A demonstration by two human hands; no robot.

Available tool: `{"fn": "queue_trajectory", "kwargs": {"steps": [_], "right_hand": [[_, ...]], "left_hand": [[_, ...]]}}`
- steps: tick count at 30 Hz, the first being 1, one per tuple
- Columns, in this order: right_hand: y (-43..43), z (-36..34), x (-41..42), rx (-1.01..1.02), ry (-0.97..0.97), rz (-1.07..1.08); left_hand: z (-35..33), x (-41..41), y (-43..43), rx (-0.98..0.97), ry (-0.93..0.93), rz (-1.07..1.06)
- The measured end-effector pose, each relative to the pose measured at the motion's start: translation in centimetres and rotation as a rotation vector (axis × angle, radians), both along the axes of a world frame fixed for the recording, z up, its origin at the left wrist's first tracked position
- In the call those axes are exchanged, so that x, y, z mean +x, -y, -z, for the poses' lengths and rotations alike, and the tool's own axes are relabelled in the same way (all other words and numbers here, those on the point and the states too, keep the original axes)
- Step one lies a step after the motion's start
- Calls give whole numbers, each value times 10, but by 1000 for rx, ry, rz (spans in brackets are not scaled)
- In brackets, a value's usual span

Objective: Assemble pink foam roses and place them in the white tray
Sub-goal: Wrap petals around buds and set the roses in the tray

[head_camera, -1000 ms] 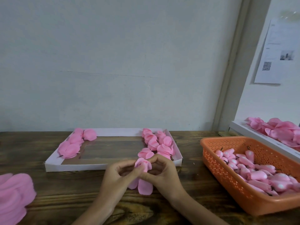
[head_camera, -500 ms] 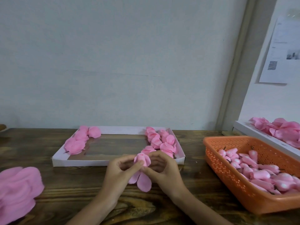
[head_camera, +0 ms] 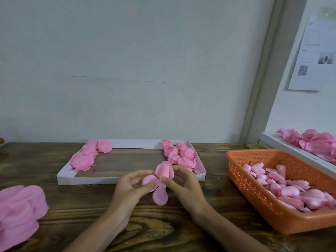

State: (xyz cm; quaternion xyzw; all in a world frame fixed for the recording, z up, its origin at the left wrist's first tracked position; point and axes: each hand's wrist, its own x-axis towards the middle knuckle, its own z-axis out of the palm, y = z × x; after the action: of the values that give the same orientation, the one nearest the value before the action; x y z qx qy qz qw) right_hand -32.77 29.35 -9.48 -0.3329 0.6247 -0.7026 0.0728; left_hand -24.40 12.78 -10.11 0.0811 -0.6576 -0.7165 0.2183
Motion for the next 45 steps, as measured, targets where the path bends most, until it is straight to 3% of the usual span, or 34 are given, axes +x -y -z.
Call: {"fn": "queue_trajectory", "kwargs": {"steps": [8, 18, 22, 27, 31, 38, 45], "right_hand": [[-2, -7, 6, -9, -1, -182], [1, -3, 7, 50, -72, -170], [-1, -2, 4, 14, -39, -159], [-3, 0, -1, -39, -9, -129], [-3, 0, -3, -41, -37, -138], [-4, -2, -6, -126, 53, -106], [-9, -9, -3, -48, 38, -163]], "left_hand": [[2, -1, 5, 146, -13, -125], [-5, 5, -6, -23, -112, -114], [-12, 8, -8, 4, -120, -69], [-16, 11, -12, -129, -178, 34], [-16, 10, -13, -113, -188, -4], [-13, 7, -3, -162, 59, 75], [-6, 5, -1, -11, 55, -26]]}}
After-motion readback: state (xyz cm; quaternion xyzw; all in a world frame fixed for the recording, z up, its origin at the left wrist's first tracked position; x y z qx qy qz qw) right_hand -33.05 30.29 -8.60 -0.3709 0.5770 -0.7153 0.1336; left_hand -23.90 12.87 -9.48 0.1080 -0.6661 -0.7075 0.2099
